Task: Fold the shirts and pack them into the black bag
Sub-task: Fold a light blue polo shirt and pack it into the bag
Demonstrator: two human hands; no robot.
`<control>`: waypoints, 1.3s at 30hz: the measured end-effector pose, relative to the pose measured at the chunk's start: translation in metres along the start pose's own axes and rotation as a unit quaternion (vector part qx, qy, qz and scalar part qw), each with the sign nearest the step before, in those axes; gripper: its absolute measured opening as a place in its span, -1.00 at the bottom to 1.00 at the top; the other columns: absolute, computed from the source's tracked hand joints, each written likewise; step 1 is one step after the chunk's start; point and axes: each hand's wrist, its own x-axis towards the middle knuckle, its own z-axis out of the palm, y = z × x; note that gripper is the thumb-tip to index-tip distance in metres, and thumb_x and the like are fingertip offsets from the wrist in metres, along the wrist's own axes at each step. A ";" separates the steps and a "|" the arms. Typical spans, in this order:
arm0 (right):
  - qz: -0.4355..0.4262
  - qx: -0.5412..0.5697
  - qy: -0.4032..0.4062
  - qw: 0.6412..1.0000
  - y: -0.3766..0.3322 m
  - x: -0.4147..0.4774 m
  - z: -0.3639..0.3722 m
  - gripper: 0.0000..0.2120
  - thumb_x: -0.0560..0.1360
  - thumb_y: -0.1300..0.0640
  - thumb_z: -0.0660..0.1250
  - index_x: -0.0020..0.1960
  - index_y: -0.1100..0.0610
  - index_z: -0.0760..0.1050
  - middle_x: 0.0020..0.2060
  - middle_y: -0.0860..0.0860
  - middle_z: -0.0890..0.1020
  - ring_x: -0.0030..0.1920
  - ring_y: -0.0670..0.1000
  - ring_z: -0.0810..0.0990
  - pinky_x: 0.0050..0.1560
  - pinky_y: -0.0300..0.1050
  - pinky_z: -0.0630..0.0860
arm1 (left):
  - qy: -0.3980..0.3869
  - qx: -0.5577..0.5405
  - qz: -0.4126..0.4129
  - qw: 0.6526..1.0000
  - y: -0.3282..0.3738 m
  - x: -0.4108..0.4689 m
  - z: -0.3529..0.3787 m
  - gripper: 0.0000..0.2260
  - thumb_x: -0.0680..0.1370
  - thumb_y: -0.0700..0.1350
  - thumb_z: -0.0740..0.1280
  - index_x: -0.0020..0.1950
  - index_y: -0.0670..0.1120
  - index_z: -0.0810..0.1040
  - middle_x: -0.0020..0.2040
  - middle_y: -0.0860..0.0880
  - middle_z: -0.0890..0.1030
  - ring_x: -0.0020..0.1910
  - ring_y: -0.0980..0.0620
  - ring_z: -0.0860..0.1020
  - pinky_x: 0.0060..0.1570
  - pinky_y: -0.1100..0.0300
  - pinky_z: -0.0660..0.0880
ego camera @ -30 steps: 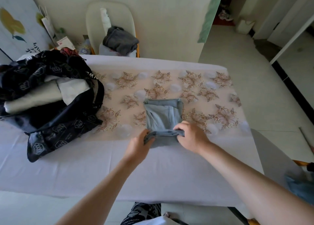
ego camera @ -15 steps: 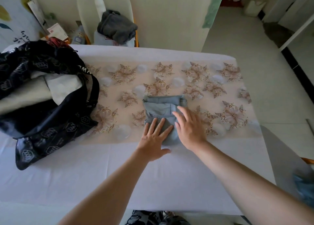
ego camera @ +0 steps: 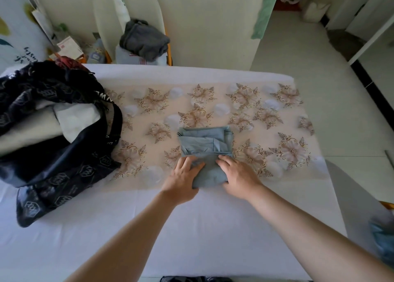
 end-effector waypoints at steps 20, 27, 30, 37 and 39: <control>0.089 0.013 0.191 0.977 -0.008 0.015 -0.012 -0.64 0.53 0.13 0.29 0.31 0.09 0.50 0.30 0.10 0.49 0.28 0.16 0.49 0.19 0.10 0.47 | 0.014 0.012 -0.041 0.999 0.026 0.020 -0.007 -0.50 0.63 0.07 -0.09 0.57 0.04 0.24 0.54 -0.03 0.28 0.53 -0.06 0.21 0.52 0.02 0.04; 0.070 0.012 0.100 0.992 -0.010 0.009 0.031 -0.46 0.64 -0.07 0.01 0.58 0.06 0.18 0.49 0.15 0.35 0.51 0.19 0.28 0.46 0.14 0.20 | -0.051 -0.028 -0.167 0.984 0.018 0.023 0.002 -0.38 0.63 0.23 0.00 0.62 0.02 -0.06 0.63 -0.04 -0.11 0.59 -0.05 -0.17 0.55 0.01 -0.15; 0.079 0.023 0.114 0.990 -0.010 0.009 0.035 -0.46 0.64 -0.07 0.01 0.59 0.03 0.15 0.50 0.15 0.33 0.53 0.16 0.24 0.49 0.09 0.11 | -0.042 -0.114 -0.274 0.954 0.024 0.030 -0.009 -0.29 0.56 0.26 0.21 0.61 0.01 0.03 0.61 -0.11 0.02 0.56 -0.16 0.00 0.51 -0.05 0.05; 0.077 0.059 0.078 0.992 -0.011 0.007 0.028 -0.41 0.61 -0.15 -0.12 0.61 0.00 0.02 0.55 0.08 0.19 0.58 0.10 0.05 0.56 -0.01 -0.13 | -0.112 -0.243 -0.405 0.874 0.013 0.063 -0.040 -0.26 0.33 0.08 0.55 0.39 -0.14 0.33 0.25 -0.12 0.48 0.23 -0.12 0.49 0.17 0.07 0.50; 0.062 0.064 0.075 0.993 -0.012 0.005 0.019 -0.45 0.61 -0.09 0.07 0.57 0.02 0.12 0.51 0.06 0.23 0.56 0.10 0.11 0.56 0.07 0.04 | -0.148 -0.275 -0.395 0.864 0.008 0.063 -0.045 -0.43 0.31 0.01 0.58 0.22 -0.17 0.51 0.09 -0.08 0.58 0.03 -0.06 0.58 0.05 0.09 0.58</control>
